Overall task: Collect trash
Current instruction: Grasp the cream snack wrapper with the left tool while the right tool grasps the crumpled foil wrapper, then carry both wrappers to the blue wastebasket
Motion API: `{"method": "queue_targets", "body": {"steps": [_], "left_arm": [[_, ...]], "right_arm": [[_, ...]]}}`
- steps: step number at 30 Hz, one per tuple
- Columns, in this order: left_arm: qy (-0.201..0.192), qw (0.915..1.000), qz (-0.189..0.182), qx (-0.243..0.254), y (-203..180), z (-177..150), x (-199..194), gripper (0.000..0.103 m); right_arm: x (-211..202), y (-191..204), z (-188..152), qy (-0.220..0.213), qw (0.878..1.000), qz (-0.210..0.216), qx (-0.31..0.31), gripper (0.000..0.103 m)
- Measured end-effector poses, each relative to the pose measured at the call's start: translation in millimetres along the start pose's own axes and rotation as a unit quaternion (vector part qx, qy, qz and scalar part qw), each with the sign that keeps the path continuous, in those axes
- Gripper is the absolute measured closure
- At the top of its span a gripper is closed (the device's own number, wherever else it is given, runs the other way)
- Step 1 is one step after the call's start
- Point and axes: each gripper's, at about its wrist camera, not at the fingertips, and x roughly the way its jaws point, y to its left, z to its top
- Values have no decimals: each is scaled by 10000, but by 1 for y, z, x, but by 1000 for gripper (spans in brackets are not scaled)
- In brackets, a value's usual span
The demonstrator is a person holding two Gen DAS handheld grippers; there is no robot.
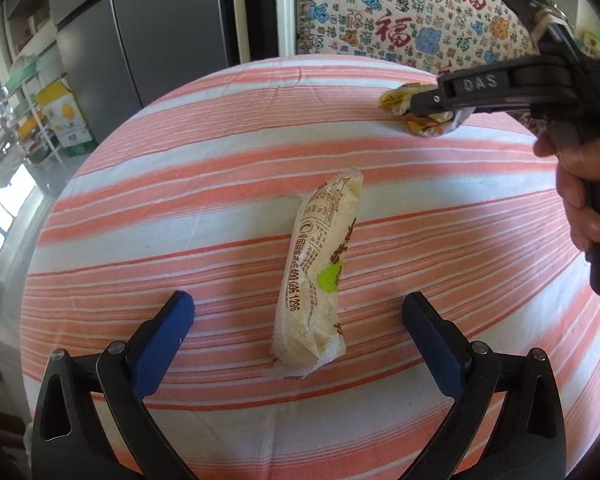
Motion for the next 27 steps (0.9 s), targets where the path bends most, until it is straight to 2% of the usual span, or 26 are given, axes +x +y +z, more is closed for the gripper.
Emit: {"method": "queue_targets", "body": {"steps": [4, 7, 11, 13, 17, 19, 20, 24, 27], "left_arm": [[-2, 10000, -2, -4, 0, 0, 0, 1], [8, 10000, -61, 31, 0, 0, -1, 1], [18, 9987, -483, 139, -2, -1, -7, 2], [48, 9983, -559, 179, -2, -1, -7, 2], [37, 9976, -597, 360, -6, -1, -10, 6], [21, 9966, -720, 387, -5, 1, -13, 9], [10, 9961, -796, 387, -3, 3, -15, 10], [42, 9944, -952, 453, 2, 13, -17, 10], [158, 9939, -936, 559, 1, 17, -14, 11]], "right_arm": [[-26, 1, -30, 21, 9992, 64, -405, 63], [-50, -7, -68, 128, 9980, 161, -603, 63], [-84, -21, -107, 239, 9977, 277, -565, 63], [-96, -27, -117, 359, 9976, 333, -483, 63], [-105, -29, -133, 496, 9964, 291, -622, 60], [-108, -30, -136, 516, 9962, 274, -651, 47], [-111, -31, -136, 501, 9964, 264, -626, 43], [-121, -31, -128, 494, 9967, 314, -567, 41], [-119, -23, -118, 649, 9954, 253, -664, 33]]}}
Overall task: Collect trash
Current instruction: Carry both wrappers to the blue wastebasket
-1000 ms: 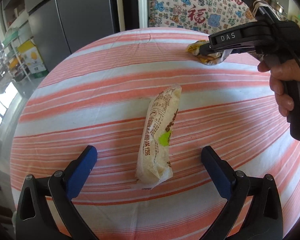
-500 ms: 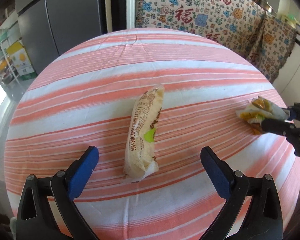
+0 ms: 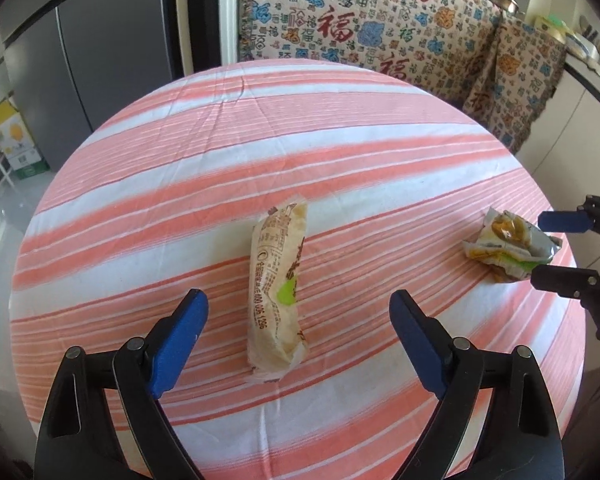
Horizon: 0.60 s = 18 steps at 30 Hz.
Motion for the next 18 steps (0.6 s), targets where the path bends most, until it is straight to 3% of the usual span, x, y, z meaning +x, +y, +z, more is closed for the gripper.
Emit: {"method": "queue_targets", "body": {"steps": [3, 4, 5, 6, 8, 12, 18], "left_arm": [[153, 9999, -20, 28, 1, 4, 6, 27], [194, 9998, -21, 25, 2, 4, 8, 45], [243, 9997, -27, 6, 2, 5, 9, 72], [278, 9996, -7, -37, 4, 6, 9, 82], [259, 9993, -166, -230, 10, 6, 6, 88], [38, 9987, -293, -417, 6, 2, -14, 90], [-220, 9969, -732, -167, -50, 1, -51, 91]], "right_arm": [[13, 4, 10, 354, 9993, -145, 14, 33], [18, 3, 12, 506, 9985, -208, 12, 41], [21, 2, 12, 630, 9976, -281, 17, 56], [21, 1, 13, 627, 9976, -285, 86, 68], [15, -1, 12, 599, 9976, -309, 164, 70], [-6, -6, 2, 441, 9984, -255, 261, 72], [-48, -30, -20, 133, 9980, -192, 585, 73]]}}
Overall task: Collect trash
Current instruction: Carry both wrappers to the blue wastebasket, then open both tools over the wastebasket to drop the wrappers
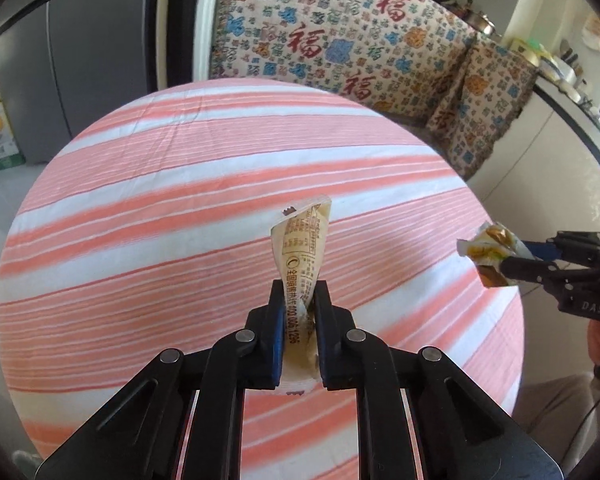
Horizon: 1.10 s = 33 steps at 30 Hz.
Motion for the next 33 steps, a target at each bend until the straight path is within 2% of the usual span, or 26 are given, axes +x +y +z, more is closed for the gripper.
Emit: {"method": "queue_targets", "body": {"steps": [8, 17, 22, 29, 33], "left_arm": [[-29, 9935, -902, 692, -135, -4, -7, 91], [331, 9755, -1736, 1311, -296, -16, 30, 91], [626, 9678, -1891, 1537, -366, -30, 73, 91], [988, 9643, -1851, 1617, -414, -50, 137, 91], [1115, 9632, -1795, 1662, -425, -57, 170, 91]], "right_arm": [[-62, -85, -50, -378, 9954, -231, 847, 73], [-105, -201, -143, -507, 9729, -773, 2118, 73], [-99, -247, -181, -440, 9582, -897, 2679, 73], [-72, -301, -219, -360, 9379, -871, 3339, 73], [-54, -322, -238, -293, 9278, -758, 3641, 73]]}}
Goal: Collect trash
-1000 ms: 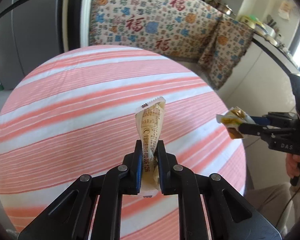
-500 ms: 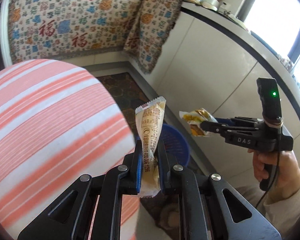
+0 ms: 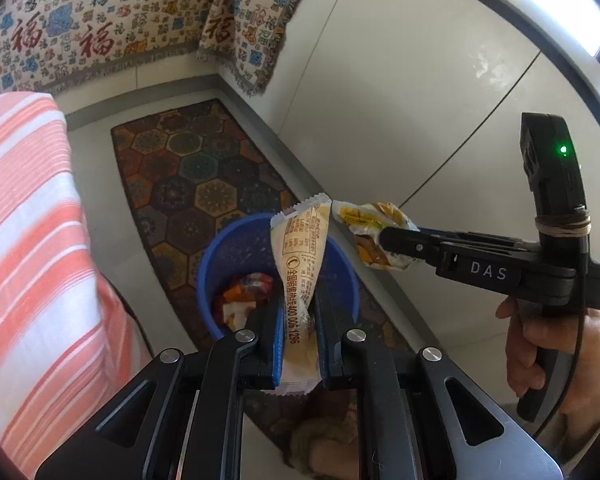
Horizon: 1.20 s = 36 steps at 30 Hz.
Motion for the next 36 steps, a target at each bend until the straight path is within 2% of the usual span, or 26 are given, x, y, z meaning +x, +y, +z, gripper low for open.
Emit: {"method": "queue_targets", "body": {"steps": [6, 7, 9, 10, 11, 12, 13, 16, 18, 20, 22, 25, 30, 33, 36], "left_arm": [[250, 9996, 65, 82, -6, 2, 49, 89], [285, 9995, 102, 114, -6, 2, 55, 86], [354, 9991, 162, 146, -7, -3, 65, 65], [379, 9990, 184, 127, -6, -3, 69, 49], [368, 9990, 222, 95, -6, -2, 71, 40], [341, 9991, 260, 70, -5, -2, 72, 38], [312, 9990, 309, 48, -4, -1, 69, 32], [146, 9983, 558, 87, -6, 1, 57, 17], [-89, 9970, 728, 252, -14, 0, 38, 12], [-279, 9958, 780, 379, -21, -2, 16, 1], [-337, 9955, 731, 498, -29, -4, -6, 1], [-143, 9935, 815, 787, -40, -13, -29, 0], [-310, 9876, 1295, 830, -53, -38, -64, 0], [-367, 9864, 1389, 794, -59, -48, -79, 0], [-436, 9836, 1548, 816, -64, -52, -87, 0]], "right_arm": [[38, -31, 0, 261, 9985, 140, 466, 72], [43, -36, -1, 305, 9979, 169, 544, 71], [56, -48, -1, 410, 9965, 223, 700, 69], [61, -52, -1, 443, 9957, 261, 768, 66], [67, -56, -2, 447, 9947, 334, 865, 61], [71, -61, -2, 423, 9935, 405, 977, 47], [73, -63, -3, 403, 9928, 405, 1056, 40], [68, -67, -5, 298, 9927, 396, 1100, 40], [55, -68, -8, 157, 9931, 254, 1136, 39], [35, -65, -12, 2, 9938, 97, 1103, 35], [9, -59, -21, -191, 9949, -75, 984, 19], [-32, -45, -41, -539, 9951, -251, 788, 16], [-86, -20, -90, -900, 9934, -339, 627, 0], [-107, -2, -112, -963, 9913, -758, 483, 0], [-125, 10, -125, -1074, 9902, -791, 413, 0]]}}
